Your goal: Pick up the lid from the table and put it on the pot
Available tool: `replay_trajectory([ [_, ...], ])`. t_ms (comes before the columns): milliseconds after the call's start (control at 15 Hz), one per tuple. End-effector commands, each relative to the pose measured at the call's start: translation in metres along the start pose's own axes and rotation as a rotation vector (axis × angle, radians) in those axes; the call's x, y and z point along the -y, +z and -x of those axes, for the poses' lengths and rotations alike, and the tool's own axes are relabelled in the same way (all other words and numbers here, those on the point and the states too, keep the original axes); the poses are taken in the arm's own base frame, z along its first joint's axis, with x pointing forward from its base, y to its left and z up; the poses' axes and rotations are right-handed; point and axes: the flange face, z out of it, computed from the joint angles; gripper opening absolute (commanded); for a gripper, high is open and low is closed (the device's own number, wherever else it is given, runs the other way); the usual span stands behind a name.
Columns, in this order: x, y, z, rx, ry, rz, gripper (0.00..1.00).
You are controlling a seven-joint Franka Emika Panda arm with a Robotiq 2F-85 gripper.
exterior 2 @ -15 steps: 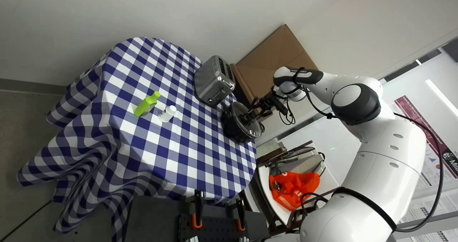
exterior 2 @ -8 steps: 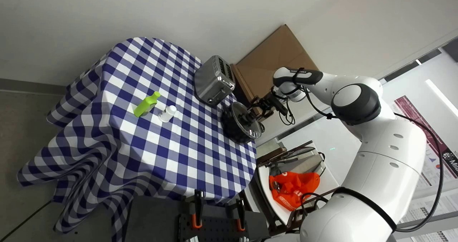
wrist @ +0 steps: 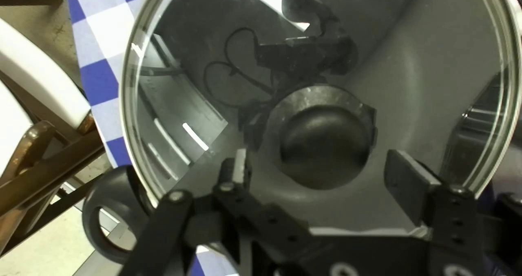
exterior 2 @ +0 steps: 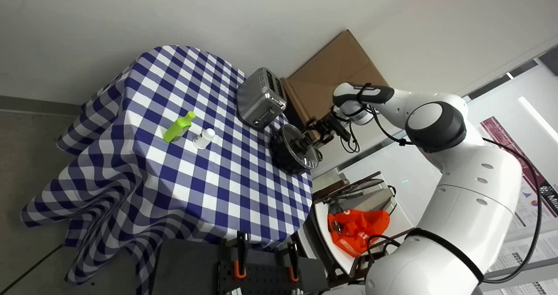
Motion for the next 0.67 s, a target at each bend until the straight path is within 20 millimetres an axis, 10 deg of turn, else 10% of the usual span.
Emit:
replay_trajectory([
  [0, -0.0031, -0.0023, 0.0106, -0.004, -0.016, 0.006, 0.52],
  [267, 0.0002, -0.0007, 0.016, -0.004, -0.024, 0.008, 0.25],
  [600, -0.0002, -0.0019, 0.0157, -0.024, -0.024, 0.009, 0.25],
])
